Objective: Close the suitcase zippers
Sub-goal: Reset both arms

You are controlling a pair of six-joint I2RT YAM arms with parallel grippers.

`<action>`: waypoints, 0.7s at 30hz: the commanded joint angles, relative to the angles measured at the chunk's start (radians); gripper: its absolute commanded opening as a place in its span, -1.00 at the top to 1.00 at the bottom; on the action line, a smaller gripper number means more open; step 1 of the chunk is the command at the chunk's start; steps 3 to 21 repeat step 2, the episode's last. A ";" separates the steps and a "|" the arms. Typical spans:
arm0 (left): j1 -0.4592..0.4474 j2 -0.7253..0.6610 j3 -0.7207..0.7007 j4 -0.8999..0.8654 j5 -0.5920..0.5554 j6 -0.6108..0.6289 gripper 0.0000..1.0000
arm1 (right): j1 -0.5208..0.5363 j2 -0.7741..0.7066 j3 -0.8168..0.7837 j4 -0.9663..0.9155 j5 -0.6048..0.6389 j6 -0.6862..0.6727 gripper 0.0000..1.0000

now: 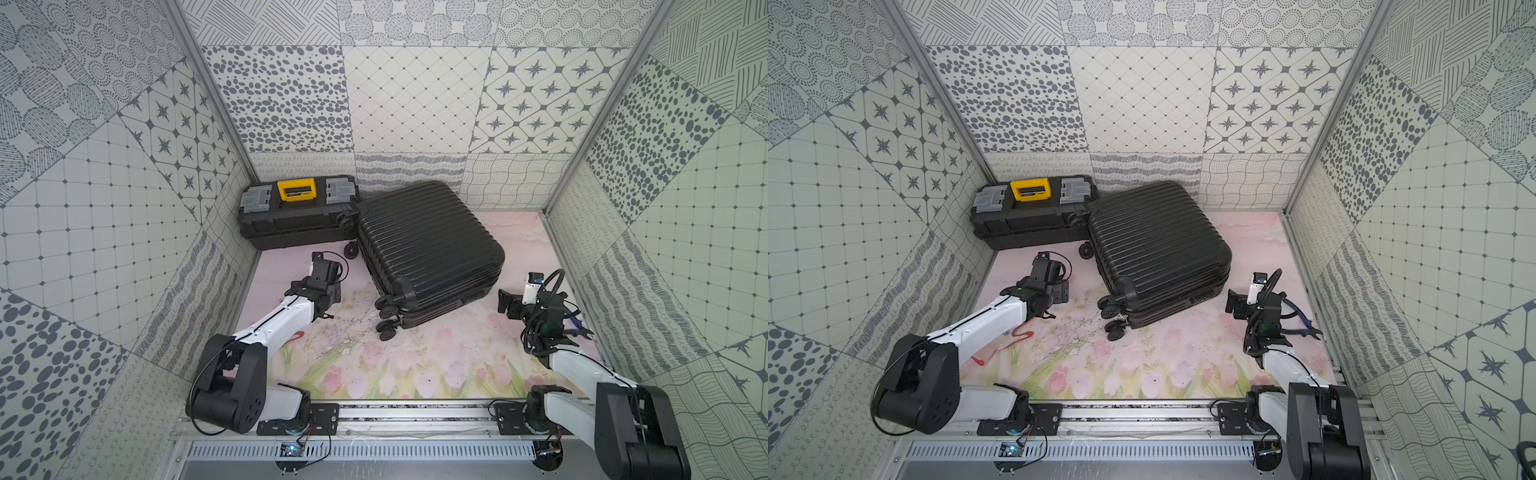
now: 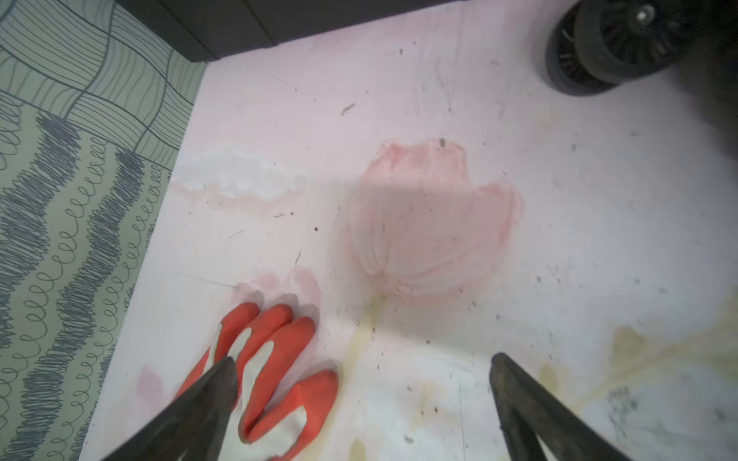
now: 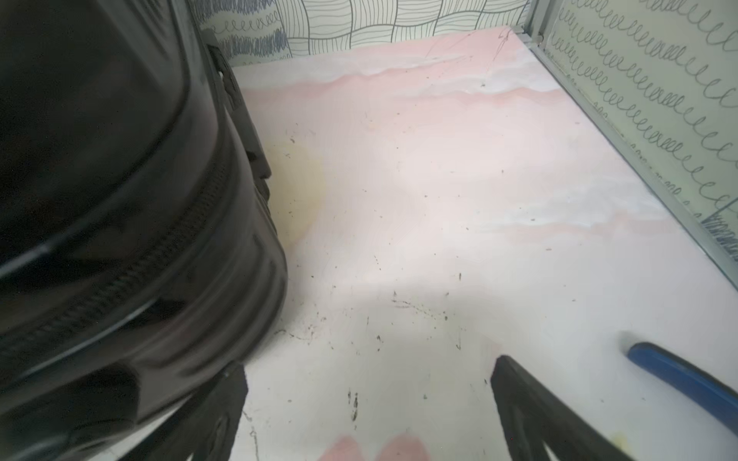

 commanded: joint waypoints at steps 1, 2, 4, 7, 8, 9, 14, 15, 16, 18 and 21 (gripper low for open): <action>0.025 0.062 -0.014 0.328 -0.163 0.028 -0.96 | 0.003 0.033 0.024 0.252 0.014 -0.033 -0.95; 0.025 0.061 -0.019 0.321 -0.159 0.035 -0.96 | 0.002 0.046 0.031 0.260 0.015 -0.032 -0.95; 0.025 0.061 -0.019 0.321 -0.159 0.035 -0.96 | 0.002 0.046 0.031 0.260 0.015 -0.032 -0.95; 0.025 0.061 -0.019 0.321 -0.159 0.035 -0.96 | 0.002 0.046 0.031 0.260 0.015 -0.032 -0.95; 0.025 0.061 -0.019 0.321 -0.159 0.035 -0.96 | 0.002 0.046 0.031 0.260 0.015 -0.032 -0.95; 0.025 0.061 -0.019 0.321 -0.159 0.035 -0.96 | 0.002 0.046 0.031 0.260 0.015 -0.032 -0.95; 0.025 0.061 -0.019 0.321 -0.159 0.035 -0.96 | 0.002 0.046 0.031 0.260 0.015 -0.032 -0.95; 0.025 0.061 -0.019 0.321 -0.159 0.035 -0.96 | 0.002 0.046 0.031 0.260 0.015 -0.032 -0.95; 0.025 0.061 -0.019 0.321 -0.159 0.035 -0.96 | 0.002 0.046 0.031 0.260 0.015 -0.032 -0.95; 0.025 0.061 -0.019 0.321 -0.159 0.035 -0.96 | 0.002 0.046 0.031 0.260 0.015 -0.032 -0.95; 0.025 0.061 -0.019 0.321 -0.159 0.035 -0.96 | 0.002 0.046 0.031 0.260 0.015 -0.032 -0.95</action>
